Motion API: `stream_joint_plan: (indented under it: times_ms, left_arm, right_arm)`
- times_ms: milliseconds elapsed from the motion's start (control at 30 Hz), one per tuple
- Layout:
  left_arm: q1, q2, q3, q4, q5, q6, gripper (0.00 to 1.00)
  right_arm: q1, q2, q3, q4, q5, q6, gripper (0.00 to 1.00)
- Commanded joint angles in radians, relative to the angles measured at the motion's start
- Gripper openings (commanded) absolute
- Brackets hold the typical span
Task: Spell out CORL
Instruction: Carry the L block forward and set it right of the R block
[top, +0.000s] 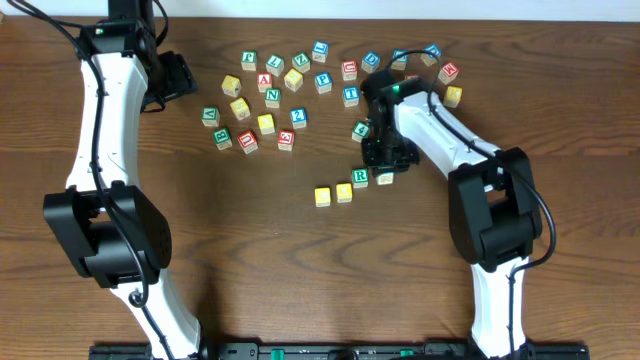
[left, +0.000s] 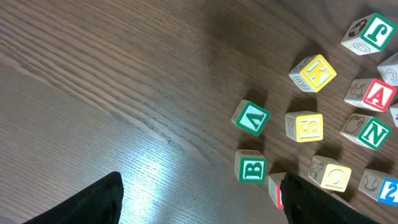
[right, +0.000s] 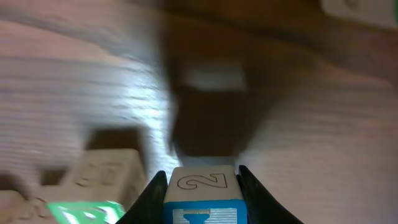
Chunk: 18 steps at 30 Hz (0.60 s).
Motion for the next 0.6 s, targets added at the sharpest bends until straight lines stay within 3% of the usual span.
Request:
stream_joint_plan:
  times_ms: [0, 267, 433, 567]
  left_arm:
    - [0.0, -0.001, 0.033, -0.003, -0.013, 0.017, 0.8]
    - [0.0, -0.001, 0.033, -0.003, -0.013, 0.017, 0.8]
    - [0.0, -0.001, 0.033, -0.003, -0.013, 0.017, 0.8]
    - [0.0, -0.001, 0.033, -0.003, -0.013, 0.017, 0.8]
  right_arm:
    - [0.04, -0.005, -0.012, 0.034, -0.005, -0.006, 0.27]
    - [0.081, -0.004, -0.026, 0.037, 0.074, 0.018, 0.31]
    - [0.081, -0.004, -0.026, 0.034, 0.074, 0.016, 0.46]
    - [0.081, -0.008, -0.012, 0.023, 0.074, 0.016, 0.45]
